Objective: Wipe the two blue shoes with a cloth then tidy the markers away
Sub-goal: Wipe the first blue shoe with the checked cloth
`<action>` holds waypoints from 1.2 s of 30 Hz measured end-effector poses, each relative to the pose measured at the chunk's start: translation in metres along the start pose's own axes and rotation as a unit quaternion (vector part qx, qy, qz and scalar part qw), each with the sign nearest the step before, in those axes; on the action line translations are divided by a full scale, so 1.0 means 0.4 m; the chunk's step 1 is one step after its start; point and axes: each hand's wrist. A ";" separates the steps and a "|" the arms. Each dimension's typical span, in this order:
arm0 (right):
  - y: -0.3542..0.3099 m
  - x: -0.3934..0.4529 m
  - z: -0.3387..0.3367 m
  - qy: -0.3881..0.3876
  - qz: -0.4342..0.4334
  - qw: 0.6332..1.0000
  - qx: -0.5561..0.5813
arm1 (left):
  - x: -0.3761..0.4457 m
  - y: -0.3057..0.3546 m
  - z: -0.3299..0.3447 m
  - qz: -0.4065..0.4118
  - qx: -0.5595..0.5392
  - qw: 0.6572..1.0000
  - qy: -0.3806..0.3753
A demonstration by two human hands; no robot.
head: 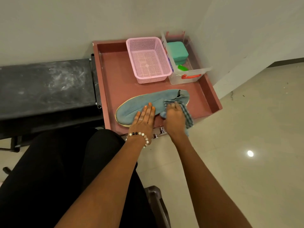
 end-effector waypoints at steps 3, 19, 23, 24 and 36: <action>-0.010 -0.008 -0.034 0.052 -0.068 0.987 0.138 | -0.002 0.000 -0.005 0.002 0.010 1.000 -0.015; 0.053 0.053 -0.034 0.336 0.260 0.865 0.267 | 0.002 0.003 0.013 -0.003 -0.006 1.000 0.006; 0.040 0.061 0.020 0.231 0.311 0.895 0.222 | -0.001 0.006 0.018 -0.010 -0.001 1.000 0.019; 0.032 0.067 0.017 0.208 0.316 0.905 0.196 | -0.002 0.006 0.019 -0.011 0.000 1.000 0.023; 0.000 -0.023 -0.146 0.110 0.126 0.940 0.297 | 0.000 0.008 0.009 -0.009 -0.010 1.000 -0.005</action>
Point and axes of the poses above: each hand's wrist, its own x-axis towards the middle knuckle, its own z-axis out of the palm, y = z × x, and after that the axes turned 15 degrees about -z, right-handed
